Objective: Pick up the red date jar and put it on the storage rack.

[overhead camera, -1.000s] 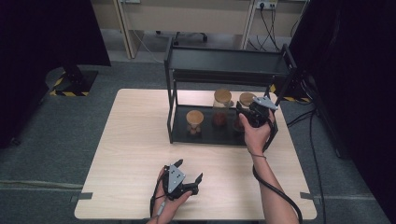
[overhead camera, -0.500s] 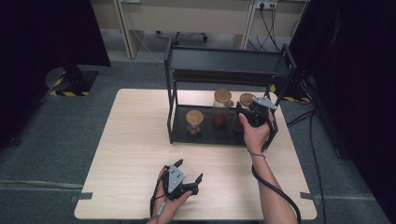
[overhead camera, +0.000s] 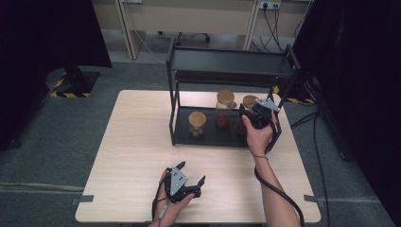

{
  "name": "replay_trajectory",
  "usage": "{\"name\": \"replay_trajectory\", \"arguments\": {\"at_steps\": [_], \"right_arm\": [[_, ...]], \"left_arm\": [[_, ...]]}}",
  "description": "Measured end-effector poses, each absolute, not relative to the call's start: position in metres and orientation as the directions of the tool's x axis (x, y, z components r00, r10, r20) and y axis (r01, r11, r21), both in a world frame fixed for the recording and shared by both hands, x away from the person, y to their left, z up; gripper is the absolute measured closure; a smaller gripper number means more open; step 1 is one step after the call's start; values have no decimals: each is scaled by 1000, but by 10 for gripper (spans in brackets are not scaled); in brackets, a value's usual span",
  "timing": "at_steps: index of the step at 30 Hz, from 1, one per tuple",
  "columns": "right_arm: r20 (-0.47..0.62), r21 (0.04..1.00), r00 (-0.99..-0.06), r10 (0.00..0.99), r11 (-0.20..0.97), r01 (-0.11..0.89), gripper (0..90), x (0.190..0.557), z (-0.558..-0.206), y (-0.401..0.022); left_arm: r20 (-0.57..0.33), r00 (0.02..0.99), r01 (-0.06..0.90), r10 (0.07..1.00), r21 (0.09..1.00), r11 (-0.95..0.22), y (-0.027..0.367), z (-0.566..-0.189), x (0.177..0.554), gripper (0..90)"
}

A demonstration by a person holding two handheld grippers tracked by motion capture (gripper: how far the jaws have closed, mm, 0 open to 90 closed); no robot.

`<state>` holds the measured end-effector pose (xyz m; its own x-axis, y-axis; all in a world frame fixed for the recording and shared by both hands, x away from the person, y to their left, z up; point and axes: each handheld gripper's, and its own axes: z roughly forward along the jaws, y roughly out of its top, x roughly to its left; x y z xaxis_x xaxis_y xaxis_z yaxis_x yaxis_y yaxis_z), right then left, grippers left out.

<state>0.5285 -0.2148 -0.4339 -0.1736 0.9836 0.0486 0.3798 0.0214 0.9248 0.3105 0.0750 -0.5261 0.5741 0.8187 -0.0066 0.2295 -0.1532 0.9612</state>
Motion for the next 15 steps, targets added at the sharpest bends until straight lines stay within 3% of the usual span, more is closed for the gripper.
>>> {"name": "replay_trajectory", "arguments": {"at_steps": [15], "right_arm": [[43, 925, -172, 984, 26, 379, 255, 528, -438, -215]], "left_arm": [[-6, 575, 229, 818, 961, -154, 75, -526, 310, 105]]}}
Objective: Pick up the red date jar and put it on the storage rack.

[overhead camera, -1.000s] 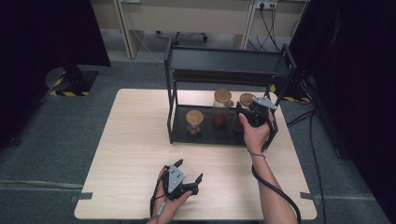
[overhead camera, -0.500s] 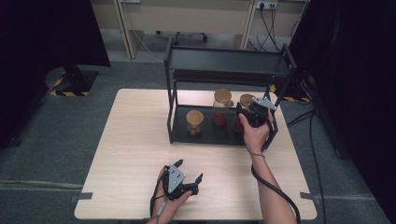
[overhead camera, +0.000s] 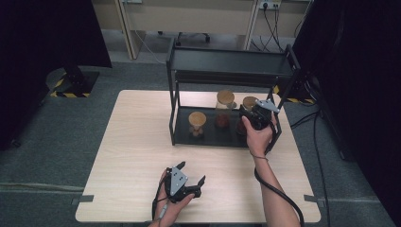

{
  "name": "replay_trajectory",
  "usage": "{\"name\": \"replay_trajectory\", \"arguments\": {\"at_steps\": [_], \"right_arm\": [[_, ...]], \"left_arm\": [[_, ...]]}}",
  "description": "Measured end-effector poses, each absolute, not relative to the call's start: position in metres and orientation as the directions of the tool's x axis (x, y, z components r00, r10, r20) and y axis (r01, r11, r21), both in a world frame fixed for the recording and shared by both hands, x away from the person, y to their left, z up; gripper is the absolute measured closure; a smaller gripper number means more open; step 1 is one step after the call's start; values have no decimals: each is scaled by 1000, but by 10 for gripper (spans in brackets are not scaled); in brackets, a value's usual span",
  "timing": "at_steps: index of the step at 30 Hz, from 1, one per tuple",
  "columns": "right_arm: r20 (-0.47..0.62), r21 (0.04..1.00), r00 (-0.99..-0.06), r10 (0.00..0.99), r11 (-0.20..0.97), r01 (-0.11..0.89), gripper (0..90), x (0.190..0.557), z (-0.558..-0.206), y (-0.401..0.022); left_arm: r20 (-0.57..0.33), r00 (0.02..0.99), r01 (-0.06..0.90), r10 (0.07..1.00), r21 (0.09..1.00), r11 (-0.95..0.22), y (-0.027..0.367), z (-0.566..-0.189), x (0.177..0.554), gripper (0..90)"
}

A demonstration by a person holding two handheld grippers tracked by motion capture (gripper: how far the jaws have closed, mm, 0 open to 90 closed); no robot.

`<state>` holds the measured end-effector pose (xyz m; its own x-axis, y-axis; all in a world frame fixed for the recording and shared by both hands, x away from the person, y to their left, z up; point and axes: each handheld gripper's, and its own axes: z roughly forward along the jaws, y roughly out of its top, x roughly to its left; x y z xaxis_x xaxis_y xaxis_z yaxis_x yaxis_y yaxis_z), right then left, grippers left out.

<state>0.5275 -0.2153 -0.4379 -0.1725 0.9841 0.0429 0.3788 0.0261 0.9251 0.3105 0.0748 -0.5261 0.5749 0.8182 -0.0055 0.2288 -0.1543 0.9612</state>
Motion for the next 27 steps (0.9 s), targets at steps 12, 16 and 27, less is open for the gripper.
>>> {"name": "replay_trajectory", "arguments": {"at_steps": [12, 16, 27], "right_arm": [[32, 931, -180, 983, 36, 364, 255, 522, -441, -214], [32, 932, -180, 983, 36, 360, 254, 521, -442, -214], [29, 934, -184, 982, 39, 356, 244, 519, -444, -212]], "left_arm": [[-5, 576, 226, 818, 962, -153, 74, -526, 310, 105], [-5, 576, 225, 817, 962, -153, 74, -526, 310, 105], [-5, 576, 225, 817, 962, -154, 74, -526, 310, 105]]}}
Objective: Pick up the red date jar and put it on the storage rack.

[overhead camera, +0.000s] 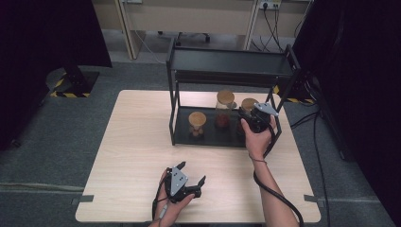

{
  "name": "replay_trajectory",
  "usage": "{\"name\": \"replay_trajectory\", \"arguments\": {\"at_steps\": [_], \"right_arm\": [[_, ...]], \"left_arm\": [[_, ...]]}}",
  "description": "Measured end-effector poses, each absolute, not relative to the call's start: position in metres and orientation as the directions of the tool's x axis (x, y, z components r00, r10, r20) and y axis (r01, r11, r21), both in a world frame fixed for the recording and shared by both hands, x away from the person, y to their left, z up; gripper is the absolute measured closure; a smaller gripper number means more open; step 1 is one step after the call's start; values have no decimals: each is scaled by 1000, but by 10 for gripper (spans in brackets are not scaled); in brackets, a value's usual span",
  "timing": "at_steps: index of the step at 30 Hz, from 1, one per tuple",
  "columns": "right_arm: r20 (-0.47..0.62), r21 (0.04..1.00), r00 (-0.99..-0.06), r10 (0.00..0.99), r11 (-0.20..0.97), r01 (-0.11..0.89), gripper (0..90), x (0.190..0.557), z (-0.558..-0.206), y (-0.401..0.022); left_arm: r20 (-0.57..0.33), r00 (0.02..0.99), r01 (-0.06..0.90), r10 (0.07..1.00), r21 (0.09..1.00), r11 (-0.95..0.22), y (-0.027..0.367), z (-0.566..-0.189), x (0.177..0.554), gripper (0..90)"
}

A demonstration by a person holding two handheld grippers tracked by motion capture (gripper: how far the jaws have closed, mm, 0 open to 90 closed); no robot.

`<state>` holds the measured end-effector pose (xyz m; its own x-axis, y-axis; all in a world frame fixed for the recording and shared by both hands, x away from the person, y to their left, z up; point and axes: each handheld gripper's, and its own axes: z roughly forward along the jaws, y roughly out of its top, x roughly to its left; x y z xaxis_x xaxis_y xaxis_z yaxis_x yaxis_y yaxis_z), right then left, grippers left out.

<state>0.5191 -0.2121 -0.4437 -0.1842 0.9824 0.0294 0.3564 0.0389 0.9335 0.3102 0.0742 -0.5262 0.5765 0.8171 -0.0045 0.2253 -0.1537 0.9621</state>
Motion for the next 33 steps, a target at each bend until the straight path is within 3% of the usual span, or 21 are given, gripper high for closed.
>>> {"name": "replay_trajectory", "arguments": {"at_steps": [7, 21, 33], "right_arm": [[44, 929, -185, 982, 28, 370, 216, 519, -446, -213], [77, 923, -195, 978, 4, 385, 62, 514, -446, -217], [96, 920, -196, 976, -12, 392, 54, 503, -448, -223]], "left_arm": [[-4, 576, 225, 817, 962, -154, 74, -526, 310, 105], [-3, 577, 225, 817, 962, -156, 74, -526, 310, 106], [-2, 577, 223, 817, 962, -156, 74, -526, 310, 106]]}}
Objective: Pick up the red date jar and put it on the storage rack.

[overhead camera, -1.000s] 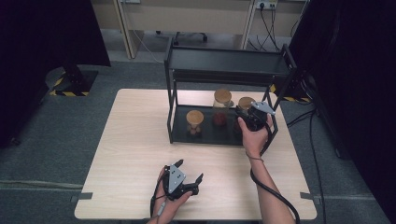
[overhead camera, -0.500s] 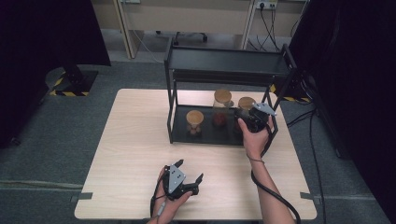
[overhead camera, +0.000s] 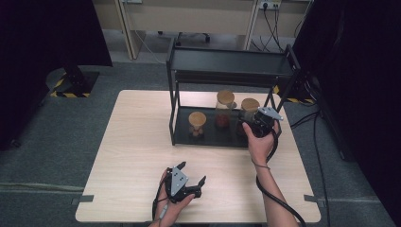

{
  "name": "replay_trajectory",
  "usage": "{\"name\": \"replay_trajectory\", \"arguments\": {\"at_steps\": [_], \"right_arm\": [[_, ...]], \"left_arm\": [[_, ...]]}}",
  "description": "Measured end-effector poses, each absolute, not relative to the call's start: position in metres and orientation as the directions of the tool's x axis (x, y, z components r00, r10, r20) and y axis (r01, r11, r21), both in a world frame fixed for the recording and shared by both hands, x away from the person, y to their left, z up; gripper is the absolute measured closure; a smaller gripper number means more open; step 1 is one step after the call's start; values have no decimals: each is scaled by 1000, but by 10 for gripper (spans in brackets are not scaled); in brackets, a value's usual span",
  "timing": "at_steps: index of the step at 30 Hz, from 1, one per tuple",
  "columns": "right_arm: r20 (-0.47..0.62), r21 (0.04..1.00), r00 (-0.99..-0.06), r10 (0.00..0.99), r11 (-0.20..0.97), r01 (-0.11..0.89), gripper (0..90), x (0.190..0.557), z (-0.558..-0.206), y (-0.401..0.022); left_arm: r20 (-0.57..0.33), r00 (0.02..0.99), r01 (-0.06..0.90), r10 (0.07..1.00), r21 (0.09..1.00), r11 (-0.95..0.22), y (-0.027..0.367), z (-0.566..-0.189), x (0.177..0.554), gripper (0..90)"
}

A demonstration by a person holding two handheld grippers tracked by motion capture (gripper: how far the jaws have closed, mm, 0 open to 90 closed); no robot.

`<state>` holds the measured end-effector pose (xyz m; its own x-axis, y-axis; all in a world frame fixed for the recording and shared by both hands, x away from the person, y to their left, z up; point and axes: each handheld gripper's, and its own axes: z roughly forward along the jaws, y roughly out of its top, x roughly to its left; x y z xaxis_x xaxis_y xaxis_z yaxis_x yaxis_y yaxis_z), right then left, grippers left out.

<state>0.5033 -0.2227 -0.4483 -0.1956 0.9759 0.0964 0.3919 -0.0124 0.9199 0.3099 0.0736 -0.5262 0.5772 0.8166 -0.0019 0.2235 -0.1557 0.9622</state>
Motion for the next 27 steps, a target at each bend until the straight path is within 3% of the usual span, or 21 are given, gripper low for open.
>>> {"name": "replay_trajectory", "arguments": {"at_steps": [27], "right_arm": [[94, 924, -241, 966, 5, 382, 52, 473, -448, -225]], "left_arm": [[-2, 576, 224, 817, 962, -155, 73, -526, 310, 105]]}}
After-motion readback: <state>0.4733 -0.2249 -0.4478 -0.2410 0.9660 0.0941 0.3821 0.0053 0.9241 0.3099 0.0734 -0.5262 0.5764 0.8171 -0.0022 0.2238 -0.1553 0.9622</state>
